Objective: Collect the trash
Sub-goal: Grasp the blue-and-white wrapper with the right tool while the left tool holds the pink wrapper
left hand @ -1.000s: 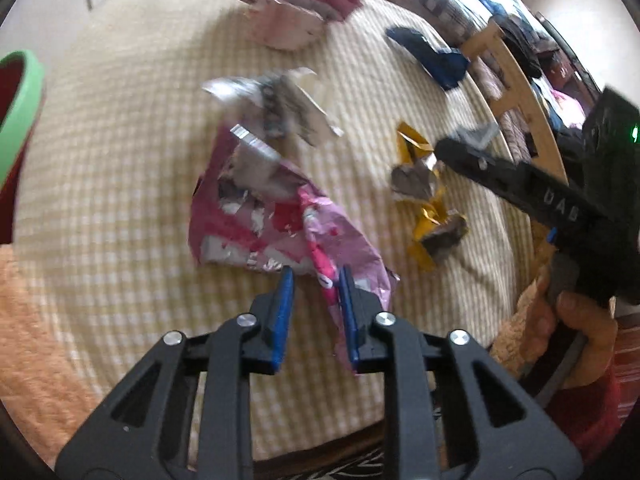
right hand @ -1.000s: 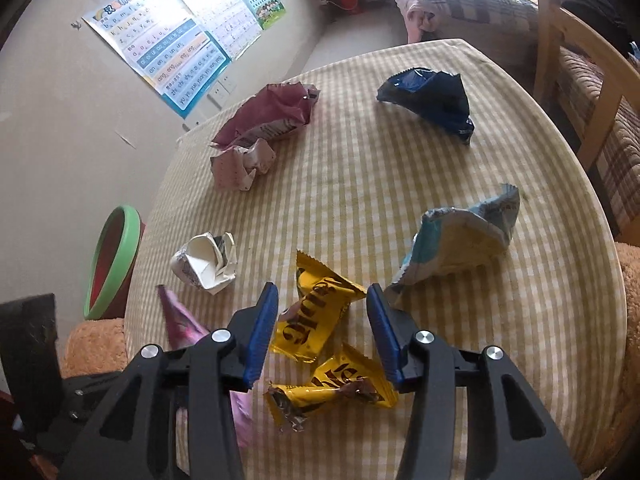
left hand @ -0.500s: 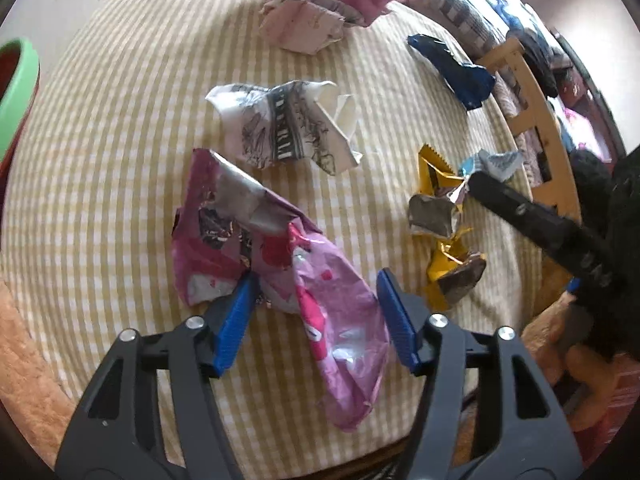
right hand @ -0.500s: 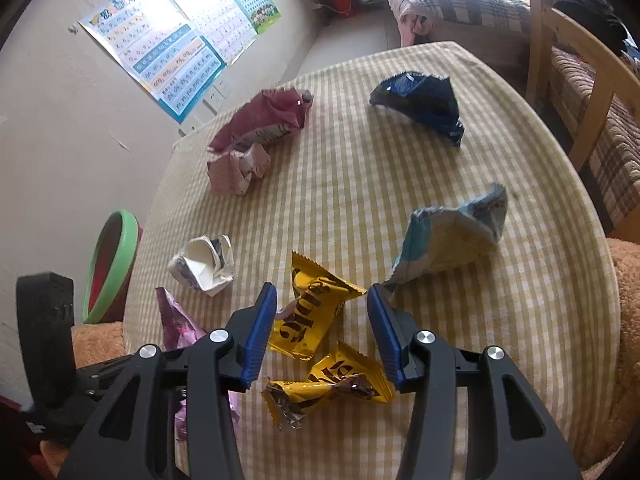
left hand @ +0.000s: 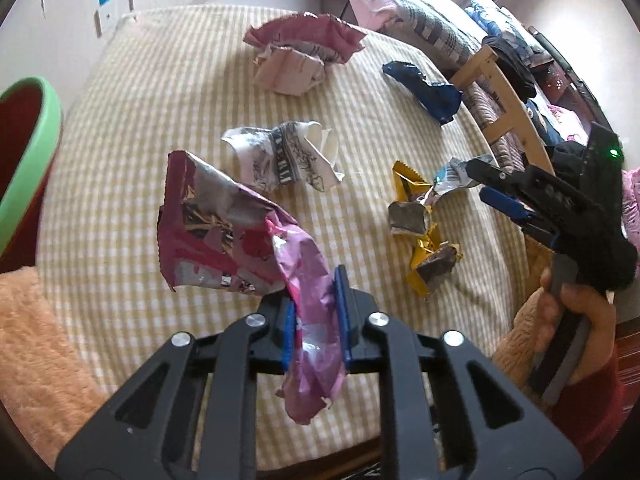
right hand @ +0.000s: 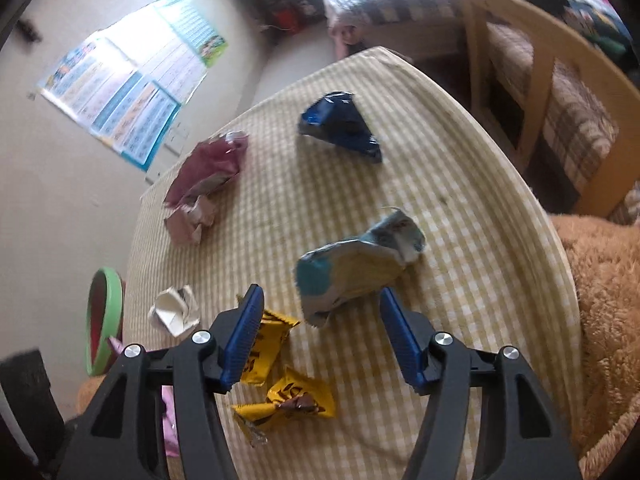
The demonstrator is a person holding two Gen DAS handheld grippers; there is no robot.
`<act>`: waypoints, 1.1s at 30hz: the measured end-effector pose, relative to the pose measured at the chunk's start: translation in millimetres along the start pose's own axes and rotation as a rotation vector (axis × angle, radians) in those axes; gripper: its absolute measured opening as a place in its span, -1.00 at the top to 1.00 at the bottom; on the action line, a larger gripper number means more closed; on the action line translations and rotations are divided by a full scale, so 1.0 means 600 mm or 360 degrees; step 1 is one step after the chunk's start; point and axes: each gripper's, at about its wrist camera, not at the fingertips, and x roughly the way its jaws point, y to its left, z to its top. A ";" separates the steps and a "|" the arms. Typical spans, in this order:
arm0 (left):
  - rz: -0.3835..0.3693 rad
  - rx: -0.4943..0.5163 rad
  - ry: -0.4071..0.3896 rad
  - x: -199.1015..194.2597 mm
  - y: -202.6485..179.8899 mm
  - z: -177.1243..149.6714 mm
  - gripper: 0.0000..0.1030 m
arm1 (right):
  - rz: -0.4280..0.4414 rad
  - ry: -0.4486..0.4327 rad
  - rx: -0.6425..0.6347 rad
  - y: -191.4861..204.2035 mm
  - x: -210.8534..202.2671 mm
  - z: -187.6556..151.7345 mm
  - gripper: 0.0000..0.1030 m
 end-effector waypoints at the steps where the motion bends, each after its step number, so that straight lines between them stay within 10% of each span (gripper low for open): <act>1: 0.0012 0.0002 -0.0006 -0.002 0.002 -0.002 0.68 | 0.0007 0.0006 0.0029 -0.005 0.003 0.003 -0.15; 6: 0.0028 -0.0058 0.0047 0.012 0.031 -0.008 0.63 | -0.0008 -0.0001 0.0043 -0.005 0.013 0.017 -0.13; 9: -0.0001 -0.0129 0.0064 0.017 0.046 -0.011 0.46 | -0.0023 0.0007 -0.0006 0.002 0.018 0.018 0.51; 14: -0.0020 -0.0192 0.0034 0.006 0.059 -0.014 0.11 | 0.0025 -0.0012 -0.0009 -0.005 0.014 0.011 0.89; 22: -0.0001 -0.0221 0.0119 0.026 0.065 -0.028 0.40 | 0.0023 -0.0030 -0.0044 0.006 -0.003 0.010 0.78; 26: 0.0010 -0.0183 0.0080 0.020 0.060 -0.028 0.65 | -0.0054 -0.0056 -0.0016 0.004 -0.002 0.017 -0.02; 30: 0.0007 -0.0177 0.0052 0.014 0.058 -0.027 0.66 | -0.0113 -0.0024 -0.0038 0.006 0.016 0.027 0.02; 32: 0.0017 -0.0173 0.0018 0.002 0.058 -0.025 0.66 | -0.0059 0.0013 -0.0016 0.002 0.026 0.027 0.74; 33: 0.0033 -0.0164 -0.0014 -0.007 0.057 -0.023 0.66 | -0.0028 0.0028 -0.0006 0.002 0.028 0.026 0.76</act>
